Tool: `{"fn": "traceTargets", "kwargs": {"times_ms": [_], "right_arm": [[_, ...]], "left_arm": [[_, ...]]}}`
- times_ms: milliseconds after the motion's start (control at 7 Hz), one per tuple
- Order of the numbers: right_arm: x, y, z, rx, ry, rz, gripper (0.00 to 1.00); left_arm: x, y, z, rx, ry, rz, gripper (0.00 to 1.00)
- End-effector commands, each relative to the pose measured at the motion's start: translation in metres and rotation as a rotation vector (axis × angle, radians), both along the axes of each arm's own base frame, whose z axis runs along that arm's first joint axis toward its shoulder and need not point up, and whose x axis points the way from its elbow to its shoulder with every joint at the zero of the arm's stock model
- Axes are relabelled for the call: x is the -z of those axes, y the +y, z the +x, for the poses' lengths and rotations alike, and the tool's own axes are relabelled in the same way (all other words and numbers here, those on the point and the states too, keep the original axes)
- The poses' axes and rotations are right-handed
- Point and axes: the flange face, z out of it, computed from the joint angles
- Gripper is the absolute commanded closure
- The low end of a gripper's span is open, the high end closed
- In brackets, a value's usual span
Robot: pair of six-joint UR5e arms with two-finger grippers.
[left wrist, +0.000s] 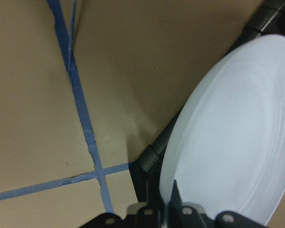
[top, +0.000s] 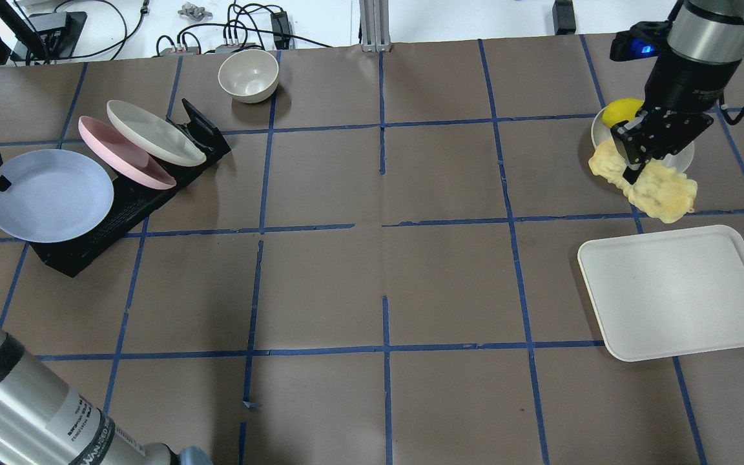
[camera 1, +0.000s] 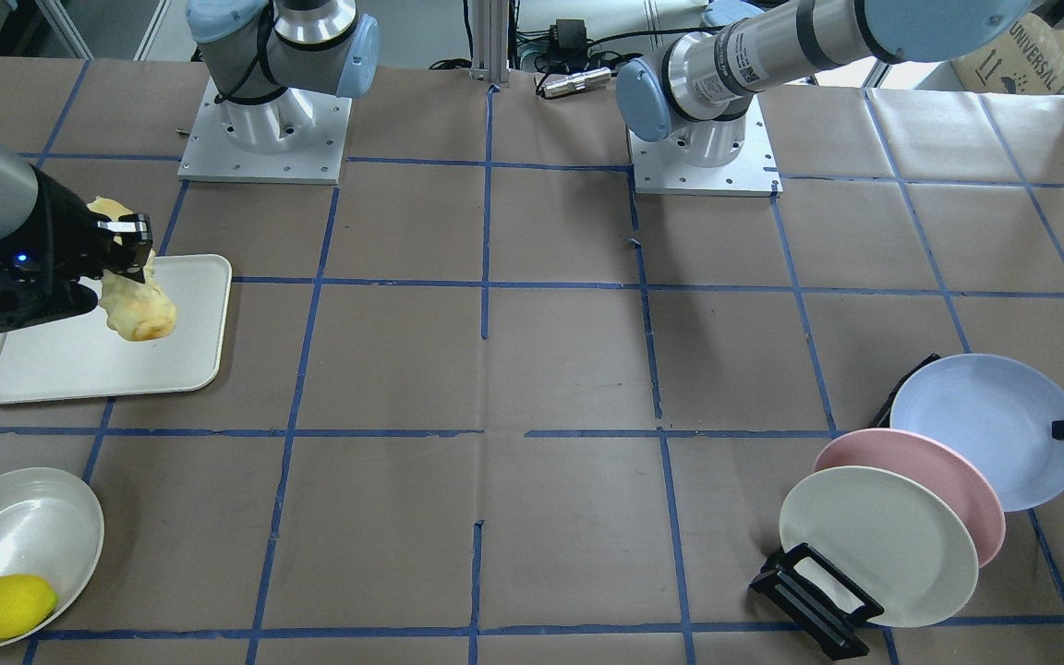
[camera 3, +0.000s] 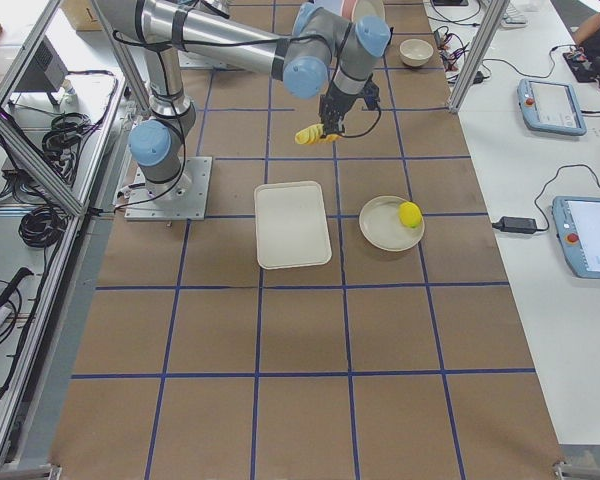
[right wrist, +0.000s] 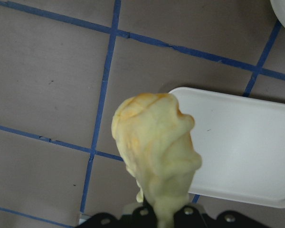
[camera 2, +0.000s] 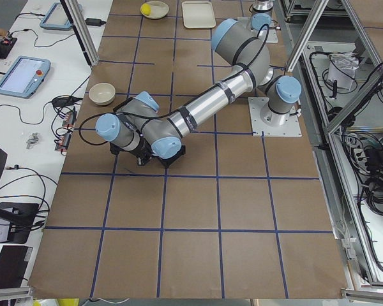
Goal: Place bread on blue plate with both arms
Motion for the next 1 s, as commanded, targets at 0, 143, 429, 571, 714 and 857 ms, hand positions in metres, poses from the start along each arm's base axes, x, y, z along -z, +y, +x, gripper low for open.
{"fn": "traceTargets", "kwargs": {"times_ms": [0,143,429,571,714,857], "right_arm": [[-0.037,0.025,0.058,0.105,0.074,-0.032,0.91],[-0.038,0.035,0.095,0.112,0.082,-0.039,0.91],[-0.049,0.050,0.115,0.076,0.082,-0.063,0.91],[-0.048,0.051,0.115,0.074,0.079,-0.060,0.90],[-0.043,0.050,0.115,0.063,0.077,-0.052,0.90],[-0.038,0.051,0.115,0.061,0.078,-0.045,0.90]], "left_arm": [[-0.063,0.029,-0.008,0.040,-0.038,0.025,0.92],[-0.110,0.049,-0.035,0.046,-0.035,0.043,0.92],[-0.163,0.055,-0.129,0.060,-0.058,0.055,0.92],[-0.175,0.057,-0.185,0.069,-0.076,0.072,0.92],[-0.177,0.059,-0.240,0.064,-0.061,0.068,0.92],[-0.172,0.062,-0.300,0.083,-0.014,0.065,0.92]]}}
